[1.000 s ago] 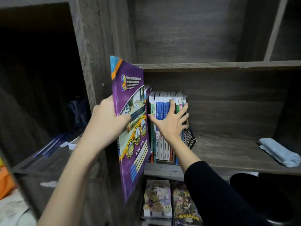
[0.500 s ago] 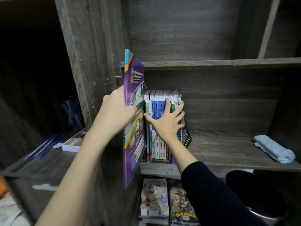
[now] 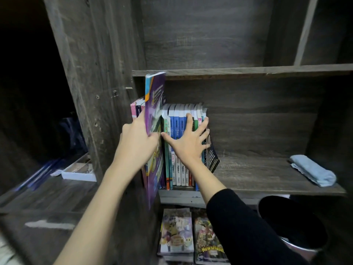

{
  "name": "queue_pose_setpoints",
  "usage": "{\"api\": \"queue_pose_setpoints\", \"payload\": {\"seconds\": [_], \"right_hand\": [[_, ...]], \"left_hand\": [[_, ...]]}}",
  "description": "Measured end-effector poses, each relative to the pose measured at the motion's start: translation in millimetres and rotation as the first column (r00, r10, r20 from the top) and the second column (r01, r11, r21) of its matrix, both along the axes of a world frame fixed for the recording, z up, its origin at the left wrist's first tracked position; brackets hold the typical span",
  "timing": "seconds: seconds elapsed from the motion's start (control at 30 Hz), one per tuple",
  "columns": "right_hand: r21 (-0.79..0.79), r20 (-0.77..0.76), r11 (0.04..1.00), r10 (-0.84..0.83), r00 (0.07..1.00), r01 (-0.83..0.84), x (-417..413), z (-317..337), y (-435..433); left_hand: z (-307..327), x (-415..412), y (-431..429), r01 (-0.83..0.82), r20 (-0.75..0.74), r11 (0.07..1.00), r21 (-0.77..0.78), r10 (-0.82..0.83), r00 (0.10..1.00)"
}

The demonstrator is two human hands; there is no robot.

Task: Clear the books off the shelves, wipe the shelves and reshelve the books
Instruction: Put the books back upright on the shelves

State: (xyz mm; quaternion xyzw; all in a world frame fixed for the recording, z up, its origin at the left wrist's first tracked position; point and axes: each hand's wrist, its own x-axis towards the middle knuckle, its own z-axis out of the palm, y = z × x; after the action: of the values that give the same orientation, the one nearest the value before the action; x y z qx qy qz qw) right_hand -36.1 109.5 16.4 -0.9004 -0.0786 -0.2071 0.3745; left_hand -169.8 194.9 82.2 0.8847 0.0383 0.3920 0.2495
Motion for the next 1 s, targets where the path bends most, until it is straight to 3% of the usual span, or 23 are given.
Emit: {"api": "queue_pose_setpoints", "payload": {"seconds": [0.17,0.53,0.9,1.0], "right_hand": [[0.01,0.007,1.0,0.009,1.0,-0.009,2.5,-1.8,0.5],[0.02,0.02,1.0,0.021,1.0,-0.021,2.6,-2.9,0.5],[0.037,0.075,0.998,0.052,0.996,-0.055,1.8,-9.9,0.1],[0.075,0.186,0.994,0.067,0.98,-0.082,2.3,-20.1,-8.6]], "left_hand": [[-28.1,2.3,4.9,0.054,-0.039,0.997,-0.049,-0.056,0.998],[-74.7,49.5,18.9,-0.005,-0.167,0.982,-0.188,-0.027,0.986],[-83.2,70.5,25.3,-0.019,-0.074,0.989,-0.147,0.008,0.997],[-87.7,78.9,26.3,-0.05,-0.084,0.984,-0.171,0.036,0.996]]}}
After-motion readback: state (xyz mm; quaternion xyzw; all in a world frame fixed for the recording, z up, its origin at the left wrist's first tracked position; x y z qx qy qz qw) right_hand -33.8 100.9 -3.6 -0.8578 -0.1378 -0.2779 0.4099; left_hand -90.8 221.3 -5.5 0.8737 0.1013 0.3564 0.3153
